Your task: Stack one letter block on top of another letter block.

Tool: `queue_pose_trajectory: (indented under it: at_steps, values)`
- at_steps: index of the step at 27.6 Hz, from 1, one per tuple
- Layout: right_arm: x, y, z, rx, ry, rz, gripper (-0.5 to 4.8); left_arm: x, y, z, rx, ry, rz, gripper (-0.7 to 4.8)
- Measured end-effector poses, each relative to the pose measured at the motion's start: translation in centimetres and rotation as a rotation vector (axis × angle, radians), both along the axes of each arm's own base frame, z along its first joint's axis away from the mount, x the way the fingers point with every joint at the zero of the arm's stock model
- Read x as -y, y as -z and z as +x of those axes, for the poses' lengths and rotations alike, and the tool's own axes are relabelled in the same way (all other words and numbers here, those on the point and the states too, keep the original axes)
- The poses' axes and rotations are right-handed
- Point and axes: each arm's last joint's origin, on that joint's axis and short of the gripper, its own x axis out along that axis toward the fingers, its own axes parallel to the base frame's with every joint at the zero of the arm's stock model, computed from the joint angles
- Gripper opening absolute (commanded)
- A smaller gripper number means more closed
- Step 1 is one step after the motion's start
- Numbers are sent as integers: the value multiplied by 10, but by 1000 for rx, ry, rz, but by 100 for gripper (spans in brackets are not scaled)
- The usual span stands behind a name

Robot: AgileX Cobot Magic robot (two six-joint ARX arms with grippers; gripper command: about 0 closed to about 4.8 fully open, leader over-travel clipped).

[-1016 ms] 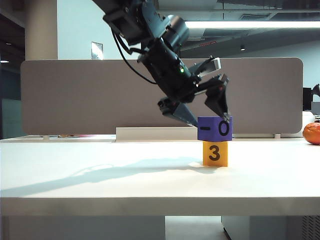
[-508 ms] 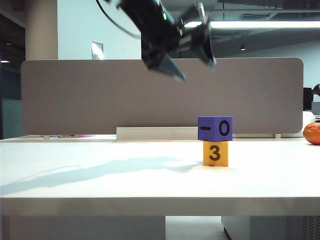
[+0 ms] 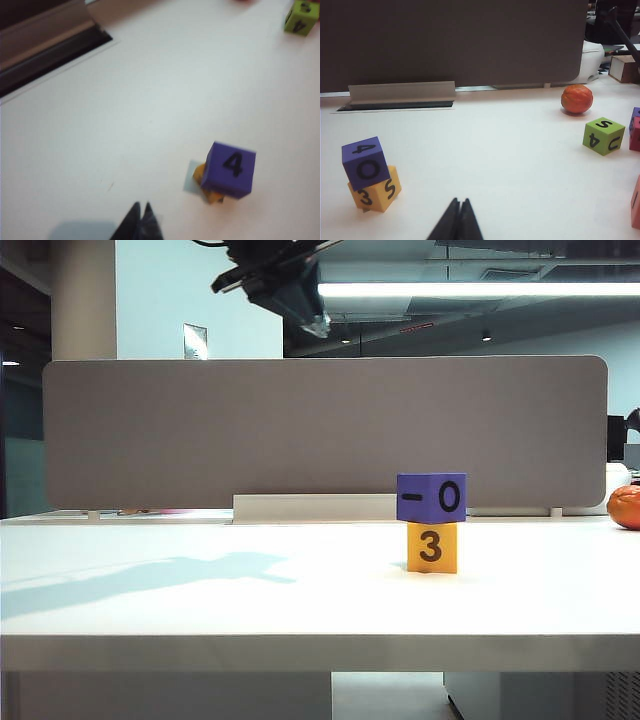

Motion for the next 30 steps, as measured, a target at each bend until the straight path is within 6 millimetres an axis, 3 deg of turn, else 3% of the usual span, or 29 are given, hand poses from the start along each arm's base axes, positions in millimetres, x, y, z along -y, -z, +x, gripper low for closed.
queue_pose_trajectory:
  at_steps: [5, 14, 22, 30]
  values:
    - [0, 13, 4, -22, 0, -1, -6, -9, -3, -7, -16, 10, 61, -6]
    - [0, 16, 8, -48, 0, -1, -6, -21, -30, -25, 68, 32, 53, -6]
    - [0, 30, 13, -39, 2, -22, -6, -42, -68, -58, 181, 38, 33, -6]
    - [0, 32, 13, -65, 3, -22, -6, -47, -75, -66, 195, 34, 35, -6]
